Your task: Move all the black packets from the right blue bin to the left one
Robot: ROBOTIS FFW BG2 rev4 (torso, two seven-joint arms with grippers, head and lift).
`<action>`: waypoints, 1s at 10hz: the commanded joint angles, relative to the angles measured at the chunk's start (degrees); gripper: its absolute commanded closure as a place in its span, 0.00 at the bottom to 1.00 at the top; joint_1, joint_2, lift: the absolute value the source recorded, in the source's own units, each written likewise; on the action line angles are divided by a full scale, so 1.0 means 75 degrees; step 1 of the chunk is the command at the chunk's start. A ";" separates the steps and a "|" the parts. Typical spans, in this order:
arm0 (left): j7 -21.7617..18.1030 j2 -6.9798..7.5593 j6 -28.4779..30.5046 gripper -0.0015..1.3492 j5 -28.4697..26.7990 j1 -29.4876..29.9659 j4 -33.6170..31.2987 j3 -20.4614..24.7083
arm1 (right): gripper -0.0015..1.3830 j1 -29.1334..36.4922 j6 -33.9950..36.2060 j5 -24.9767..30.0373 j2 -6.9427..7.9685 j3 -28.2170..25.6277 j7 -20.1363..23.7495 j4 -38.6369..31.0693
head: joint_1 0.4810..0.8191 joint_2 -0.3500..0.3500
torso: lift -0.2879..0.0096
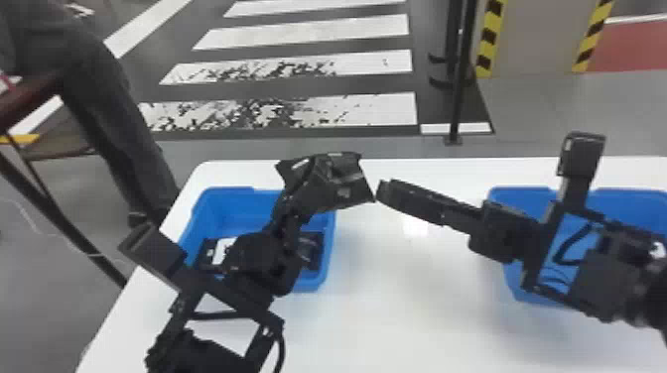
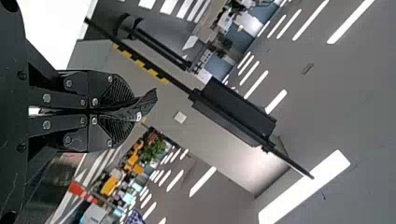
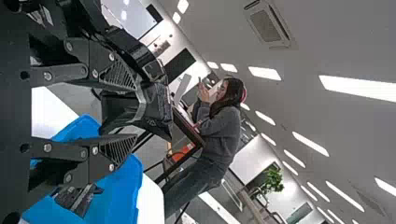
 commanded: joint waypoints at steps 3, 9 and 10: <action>0.0651 -0.0070 -0.1613 0.89 -0.2077 -0.1531 0.2776 0.0600 | 0.05 0.0256 -0.0125 0.0016 -0.0001 -0.0242 0.0012 -0.0016 | 0.63 0.84 | 0.50; 0.1366 -0.0140 -0.3375 0.19 -0.2702 -0.1831 0.4670 0.0524 | 0.05 0.0575 -0.0256 0.1692 0.0011 -0.1445 0.0105 -0.0560 | 0.63 0.89 | 0.50; 0.1284 -0.0152 -0.3863 0.02 -0.2687 -0.1681 0.4670 0.0463 | 0.06 0.0612 -0.0106 0.2270 0.0011 -0.1765 0.0105 -0.0729 | 0.63 0.85 | 0.50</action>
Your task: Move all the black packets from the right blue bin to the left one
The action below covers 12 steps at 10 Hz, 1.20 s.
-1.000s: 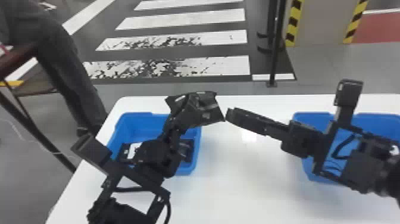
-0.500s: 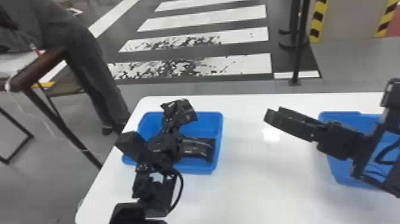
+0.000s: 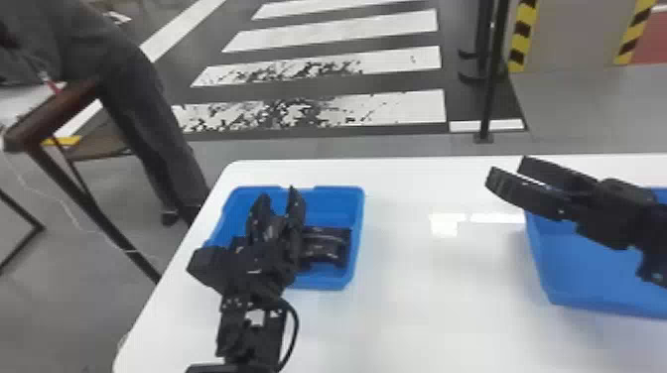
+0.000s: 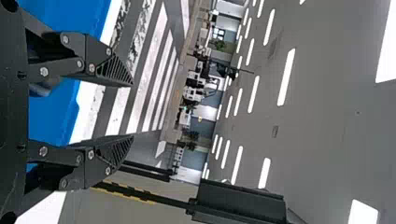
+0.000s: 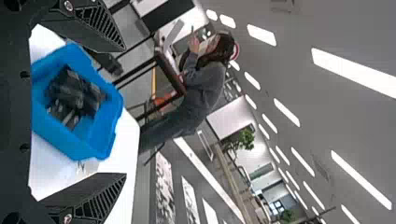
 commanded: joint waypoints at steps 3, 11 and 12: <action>-0.0253 -0.0040 -0.1206 0.09 0.0124 0.1019 -0.1098 -0.0283 | 0.06 0.0180 0.0764 0.1830 0.0059 -0.1149 -0.0257 -0.0582 | 0.63 0.74 | 0.50; -0.0335 0.0053 0.0069 0.10 0.0047 0.2931 -0.3648 -0.0801 | 0.13 -0.0682 0.4251 0.4527 0.0152 -0.2094 -0.2003 0.0374 | 0.63 0.26 | 0.50; -0.0346 0.0053 0.0069 0.10 0.0047 0.2931 -0.3648 -0.0801 | 0.13 -0.0738 0.4664 0.4527 0.0188 -0.2048 -0.2308 0.0393 | 0.63 0.23 | 0.50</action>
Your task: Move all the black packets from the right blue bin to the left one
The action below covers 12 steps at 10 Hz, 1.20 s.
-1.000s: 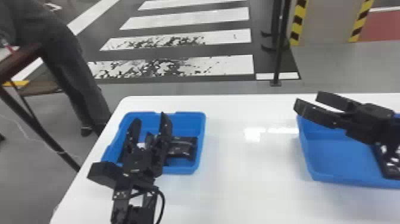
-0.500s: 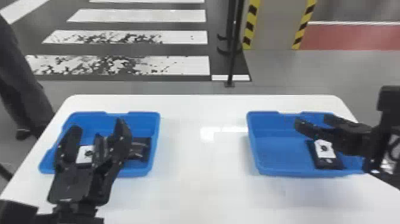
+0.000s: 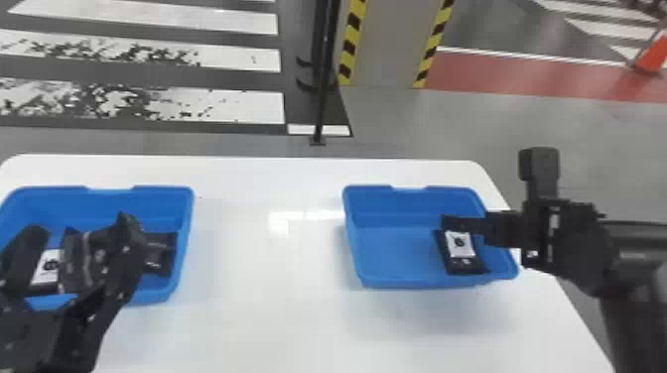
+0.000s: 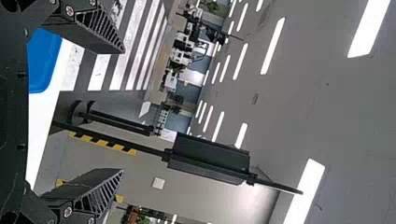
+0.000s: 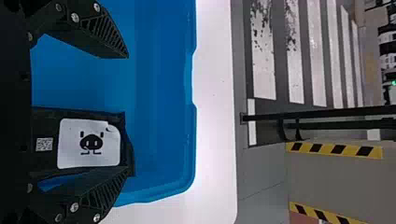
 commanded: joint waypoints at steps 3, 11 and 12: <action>-0.0023 0.0001 -0.0014 0.10 0.0000 -0.0001 0.0006 0.0000 | 0.14 -0.0456 0.1243 0.0035 0.0052 0.0208 -0.0414 0.0619 | 0.63 0.20 | 0.50; -0.0047 0.0013 -0.0108 0.10 -0.0137 -0.0020 0.0006 0.0030 | 0.14 -0.0981 0.1730 -0.0148 0.0134 0.0726 -0.1281 0.1294 | 0.63 0.22 | 0.50; -0.0047 0.0013 -0.0127 0.10 -0.0152 -0.0020 0.0006 0.0030 | 0.14 -0.0962 0.1730 -0.0163 0.0134 0.0726 -0.1351 0.1276 | 0.63 0.22 | 0.50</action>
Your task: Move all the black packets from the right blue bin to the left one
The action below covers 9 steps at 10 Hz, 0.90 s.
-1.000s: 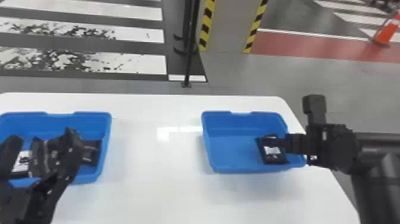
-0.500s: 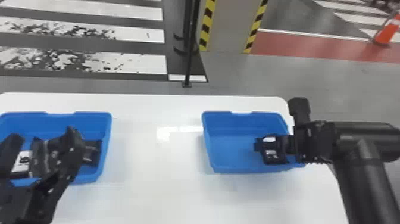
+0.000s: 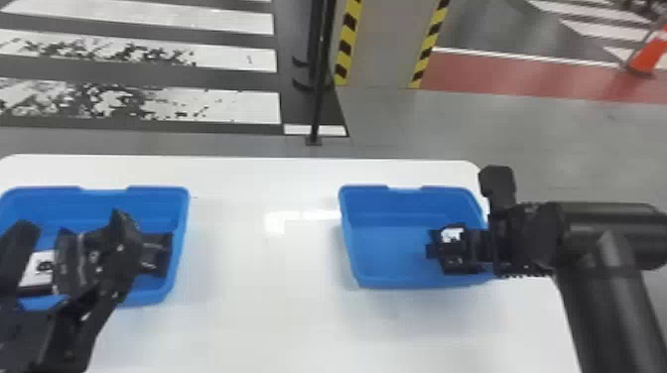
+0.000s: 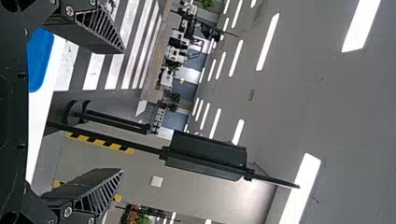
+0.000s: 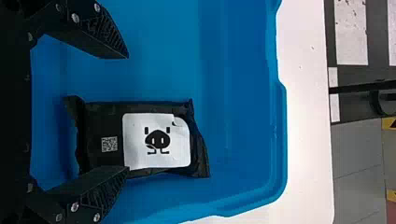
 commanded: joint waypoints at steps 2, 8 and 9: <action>0.0000 0.0000 -0.0042 0.10 -0.0042 0.0000 0.0002 0.0002 | 0.14 0.0014 -0.0047 0.0022 0.0002 -0.0016 -0.0093 0.0035 | 0.63 0.22 | 0.50; 0.0000 -0.0023 -0.0099 0.10 -0.0058 0.0019 0.0002 0.0033 | 0.17 0.0314 -0.0253 -0.0023 0.0096 -0.0305 -0.0643 0.0035 | 0.63 0.18 | 0.50; 0.0000 -0.0023 -0.0099 0.10 -0.0073 0.0019 0.0002 0.0033 | 0.27 0.0314 -0.0234 -0.0191 0.0096 -0.0397 -0.0643 0.0166 | 0.63 0.17 | 0.50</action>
